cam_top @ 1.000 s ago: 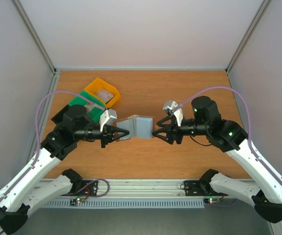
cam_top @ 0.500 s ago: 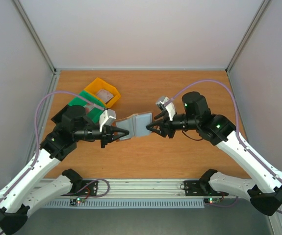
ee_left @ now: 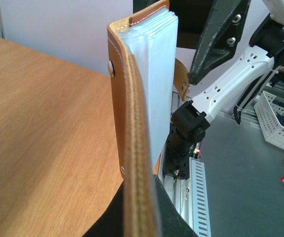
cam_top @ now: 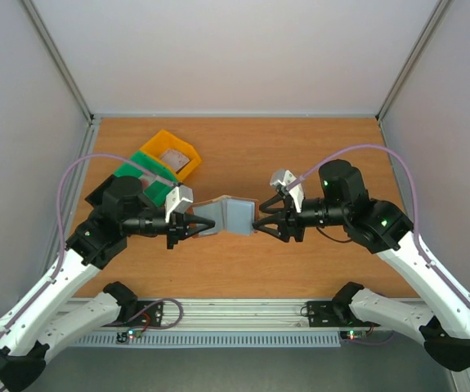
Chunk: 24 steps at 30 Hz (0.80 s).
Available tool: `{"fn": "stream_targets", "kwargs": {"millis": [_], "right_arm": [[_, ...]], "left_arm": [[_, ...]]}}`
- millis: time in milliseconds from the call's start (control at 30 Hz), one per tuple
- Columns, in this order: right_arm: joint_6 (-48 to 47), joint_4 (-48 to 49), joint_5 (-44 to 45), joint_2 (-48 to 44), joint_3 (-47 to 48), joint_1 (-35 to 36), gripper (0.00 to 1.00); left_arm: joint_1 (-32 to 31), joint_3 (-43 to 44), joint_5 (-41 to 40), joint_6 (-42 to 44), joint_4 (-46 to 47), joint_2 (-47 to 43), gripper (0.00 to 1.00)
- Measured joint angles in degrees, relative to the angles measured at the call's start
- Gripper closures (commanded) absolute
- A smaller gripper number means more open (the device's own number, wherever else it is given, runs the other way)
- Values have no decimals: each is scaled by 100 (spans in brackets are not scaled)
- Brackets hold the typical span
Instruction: Take the credit cards out of the card holder
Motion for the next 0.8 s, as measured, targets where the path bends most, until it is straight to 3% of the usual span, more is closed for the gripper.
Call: {"fn": "stream_targets", "kwargs": {"millis": [700,800], "right_arm": [[271,164,503,708,120,0,68],[297,229,485,765,122,-2,67]], "left_arm": [[0,-166,79,-164,234,0,100],[0,-168,81,-184,245,0,100]]}}
